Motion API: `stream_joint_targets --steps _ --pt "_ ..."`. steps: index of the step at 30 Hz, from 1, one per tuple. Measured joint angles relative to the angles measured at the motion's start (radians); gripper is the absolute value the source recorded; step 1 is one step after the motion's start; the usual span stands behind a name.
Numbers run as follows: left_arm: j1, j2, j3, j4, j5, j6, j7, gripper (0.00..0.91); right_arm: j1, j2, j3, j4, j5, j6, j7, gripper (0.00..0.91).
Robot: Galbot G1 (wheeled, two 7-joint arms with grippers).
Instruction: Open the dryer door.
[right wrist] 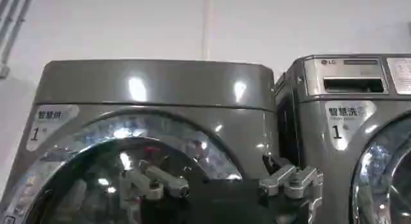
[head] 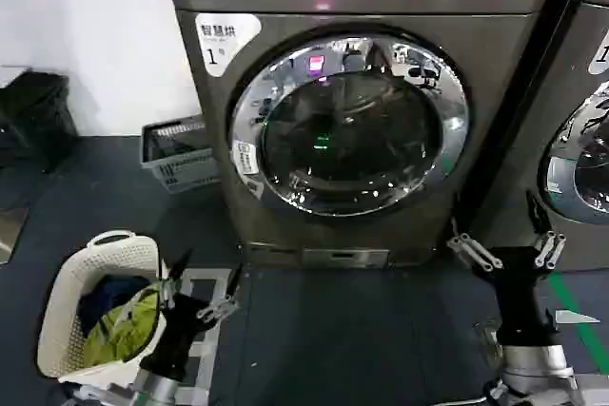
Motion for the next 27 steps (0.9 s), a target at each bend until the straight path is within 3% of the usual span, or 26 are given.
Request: stream_joint_targets --steps 8,16,27 --pt "0.004 0.004 -0.001 -0.013 0.013 0.054 0.010 0.907 0.109 -0.129 -0.044 -0.110 0.130 -0.094 -0.087 0.907" --pt "0.001 0.003 0.000 -0.028 0.031 0.096 0.014 0.907 0.245 -0.279 -0.122 -0.235 0.258 -0.119 -0.179 0.907" --pt "0.005 -0.013 0.010 -0.030 0.088 0.106 0.024 0.907 0.425 -0.392 -0.290 -0.376 0.260 -0.136 -0.225 0.907"
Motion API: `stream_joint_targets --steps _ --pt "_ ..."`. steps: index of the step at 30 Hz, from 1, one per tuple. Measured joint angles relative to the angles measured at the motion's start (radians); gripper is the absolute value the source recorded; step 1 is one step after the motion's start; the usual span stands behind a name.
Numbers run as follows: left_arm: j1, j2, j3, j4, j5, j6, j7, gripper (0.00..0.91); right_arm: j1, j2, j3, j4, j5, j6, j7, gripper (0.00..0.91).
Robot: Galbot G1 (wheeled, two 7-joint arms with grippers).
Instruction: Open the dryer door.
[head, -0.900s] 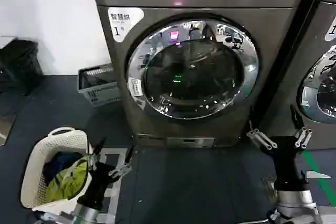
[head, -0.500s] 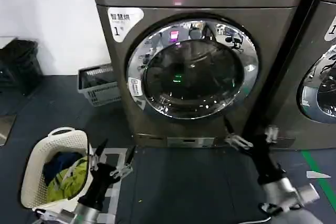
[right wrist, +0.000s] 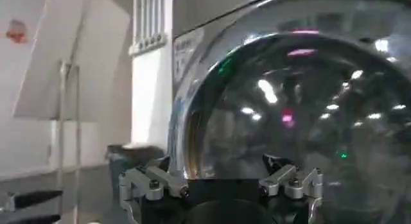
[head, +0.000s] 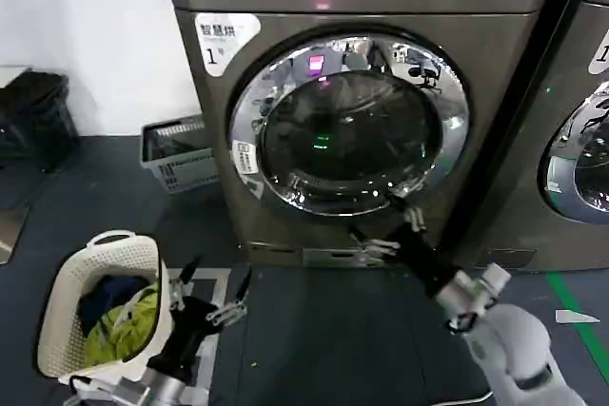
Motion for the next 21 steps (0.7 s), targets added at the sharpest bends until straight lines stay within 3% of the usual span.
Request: stream_joint_targets --steps 9,21 --pt "-0.003 -0.012 0.001 -0.007 0.018 0.015 0.019 0.907 0.130 -0.004 -0.135 -0.067 -0.039 -0.019 0.023 0.907" --pt "0.006 -0.019 0.007 -0.031 0.025 0.038 0.025 0.907 0.245 0.009 -0.242 -0.119 -0.040 -0.056 0.057 0.907"
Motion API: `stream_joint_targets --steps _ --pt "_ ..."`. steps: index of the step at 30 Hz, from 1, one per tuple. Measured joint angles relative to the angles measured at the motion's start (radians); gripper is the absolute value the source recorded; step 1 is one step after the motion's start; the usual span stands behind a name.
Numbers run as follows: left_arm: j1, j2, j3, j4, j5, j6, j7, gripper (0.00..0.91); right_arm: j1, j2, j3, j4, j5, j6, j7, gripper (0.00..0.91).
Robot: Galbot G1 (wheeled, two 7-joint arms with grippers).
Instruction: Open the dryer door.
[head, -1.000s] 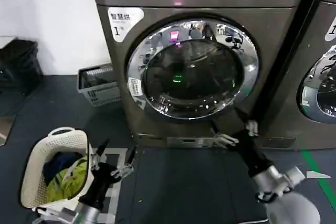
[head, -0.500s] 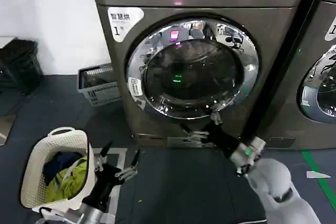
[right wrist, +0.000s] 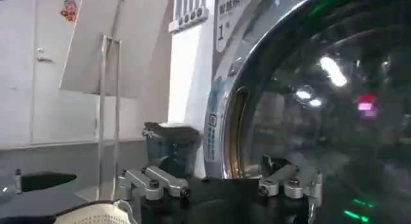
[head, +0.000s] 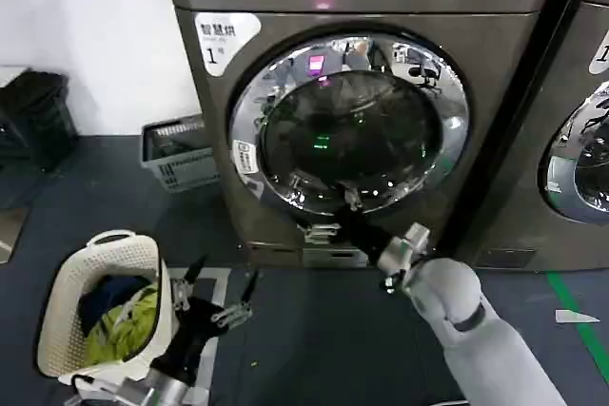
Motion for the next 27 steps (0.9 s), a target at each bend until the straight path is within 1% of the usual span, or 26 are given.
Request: stream_joint_targets --steps 4,9,12,19,27 --pt "0.004 -0.001 0.001 -0.004 0.007 0.000 -0.003 0.907 0.031 0.010 -0.032 -0.021 -0.001 -0.003 0.002 0.907" --pt "0.009 0.004 0.002 -0.010 0.004 0.008 -0.007 0.907 0.073 0.026 -0.071 -0.064 -0.008 0.035 -0.007 0.907" --pt "0.010 0.007 0.000 -0.015 0.007 0.014 -0.006 0.907 0.098 0.036 -0.093 -0.093 -0.020 0.043 -0.010 0.907" --pt "0.019 0.000 -0.001 -0.033 0.012 0.027 -0.003 0.907 0.147 0.068 -0.130 -0.153 -0.031 0.044 -0.010 0.907" --pt "0.028 -0.008 -0.003 -0.044 0.017 0.035 -0.002 0.907 0.175 0.097 -0.162 -0.186 -0.036 0.037 -0.005 0.907"
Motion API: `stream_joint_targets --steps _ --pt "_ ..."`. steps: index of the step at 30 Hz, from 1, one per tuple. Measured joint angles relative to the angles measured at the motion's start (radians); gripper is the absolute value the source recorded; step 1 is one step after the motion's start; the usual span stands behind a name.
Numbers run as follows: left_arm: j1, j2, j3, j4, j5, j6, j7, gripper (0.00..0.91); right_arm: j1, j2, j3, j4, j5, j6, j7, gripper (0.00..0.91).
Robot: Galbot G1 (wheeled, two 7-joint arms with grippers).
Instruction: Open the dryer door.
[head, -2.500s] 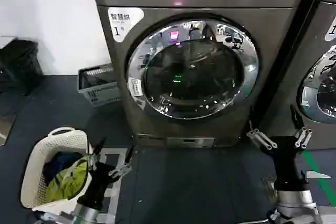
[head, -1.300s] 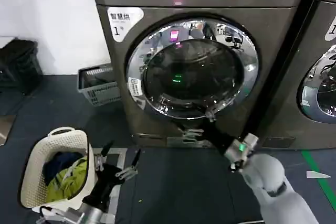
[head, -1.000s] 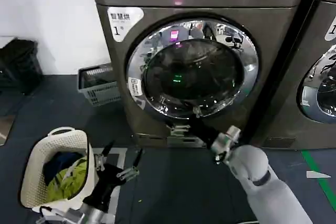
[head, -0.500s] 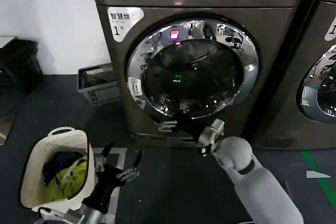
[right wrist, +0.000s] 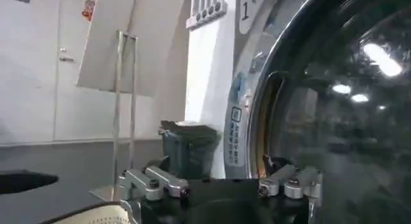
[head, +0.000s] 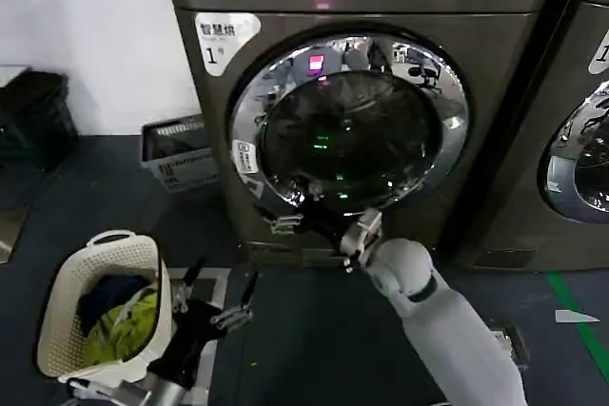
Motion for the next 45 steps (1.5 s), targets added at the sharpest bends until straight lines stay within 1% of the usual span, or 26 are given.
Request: stream_joint_targets --steps 9,17,22,27,39,45 --pt "0.005 -0.004 -0.001 0.005 -0.001 0.010 -0.002 0.907 0.039 0.039 -0.032 -0.051 -0.021 0.008 0.006 0.907" --pt "0.009 -0.009 0.000 0.004 0.004 0.009 -0.002 0.907 0.075 0.061 -0.056 -0.096 -0.019 0.036 -0.021 0.907" --pt "0.012 -0.010 0.000 0.004 0.004 0.009 -0.002 0.907 0.093 0.076 -0.063 -0.120 -0.040 0.032 0.012 0.907" --pt "0.012 -0.011 -0.001 0.002 0.003 0.010 -0.002 0.907 0.118 0.097 -0.060 -0.145 -0.050 0.009 0.052 0.907" --pt "0.013 -0.010 0.004 0.004 0.010 0.012 -0.002 0.907 0.152 0.136 -0.081 -0.182 -0.075 0.006 0.082 0.907" --pt "0.015 -0.010 0.004 0.004 0.012 0.012 -0.001 0.907 0.168 0.164 -0.088 -0.211 -0.102 0.005 0.101 0.907"
